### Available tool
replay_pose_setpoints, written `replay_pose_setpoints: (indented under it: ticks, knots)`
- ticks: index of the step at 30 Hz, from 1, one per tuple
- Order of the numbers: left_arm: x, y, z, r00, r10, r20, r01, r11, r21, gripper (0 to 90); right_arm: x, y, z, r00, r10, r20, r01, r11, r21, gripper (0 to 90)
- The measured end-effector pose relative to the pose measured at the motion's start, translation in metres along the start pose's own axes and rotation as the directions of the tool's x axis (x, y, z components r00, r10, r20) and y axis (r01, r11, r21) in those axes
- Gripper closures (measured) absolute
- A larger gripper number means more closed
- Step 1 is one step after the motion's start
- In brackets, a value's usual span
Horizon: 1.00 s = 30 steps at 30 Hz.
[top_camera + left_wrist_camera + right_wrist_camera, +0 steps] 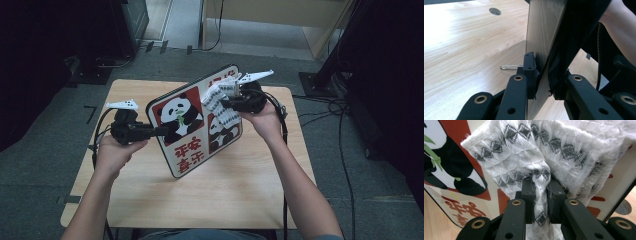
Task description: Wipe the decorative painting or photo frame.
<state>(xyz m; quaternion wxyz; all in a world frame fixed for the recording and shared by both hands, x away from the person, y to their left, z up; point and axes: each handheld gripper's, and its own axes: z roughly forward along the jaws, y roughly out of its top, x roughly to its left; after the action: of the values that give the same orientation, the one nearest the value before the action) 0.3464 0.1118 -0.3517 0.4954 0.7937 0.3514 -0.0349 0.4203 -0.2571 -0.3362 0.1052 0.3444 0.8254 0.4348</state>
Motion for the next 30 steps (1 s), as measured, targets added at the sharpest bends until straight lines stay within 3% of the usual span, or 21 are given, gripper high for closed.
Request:
replay_pose_setpoints:
  ticks: [30]
  knots:
    - [0.000,0.000,0.000,1.0000,-0.003,0.000,0.003,1.0000,0.000,78.1,0.000,-0.026,0.013,0.9997,0.013,-0.019,-0.012,0.999,0.038,80.0]
